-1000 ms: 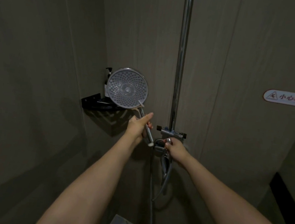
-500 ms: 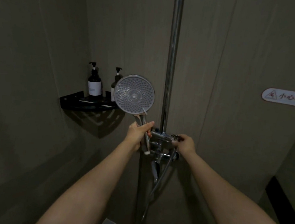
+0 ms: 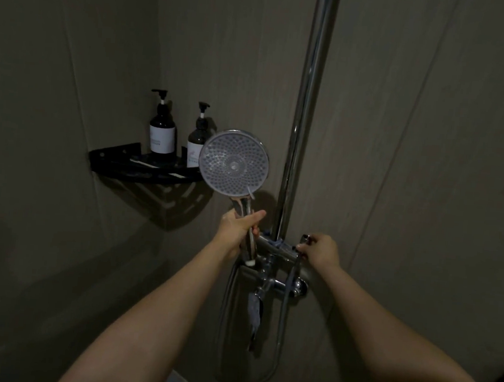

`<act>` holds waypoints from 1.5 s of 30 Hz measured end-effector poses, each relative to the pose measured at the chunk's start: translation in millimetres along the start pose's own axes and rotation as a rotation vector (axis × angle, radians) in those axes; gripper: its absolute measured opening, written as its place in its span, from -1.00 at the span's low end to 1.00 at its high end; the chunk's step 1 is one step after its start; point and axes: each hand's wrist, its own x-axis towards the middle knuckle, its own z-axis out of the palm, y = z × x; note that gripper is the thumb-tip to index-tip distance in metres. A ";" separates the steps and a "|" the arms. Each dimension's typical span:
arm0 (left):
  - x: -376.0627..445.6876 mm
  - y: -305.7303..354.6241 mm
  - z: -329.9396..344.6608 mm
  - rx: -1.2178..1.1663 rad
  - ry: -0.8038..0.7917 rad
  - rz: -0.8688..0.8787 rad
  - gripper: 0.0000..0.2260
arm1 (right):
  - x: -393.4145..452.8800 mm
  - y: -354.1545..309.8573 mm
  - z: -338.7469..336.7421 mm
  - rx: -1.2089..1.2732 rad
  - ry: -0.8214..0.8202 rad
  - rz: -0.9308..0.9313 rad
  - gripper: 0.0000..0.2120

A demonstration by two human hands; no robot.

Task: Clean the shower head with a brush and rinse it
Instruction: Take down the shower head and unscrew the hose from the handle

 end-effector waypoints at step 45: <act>-6.7 5.2 -41.9 -0.037 0.135 0.030 -0.77 | -24.9 -92.7 56.5 -0.988 -0.031 -0.585 -0.76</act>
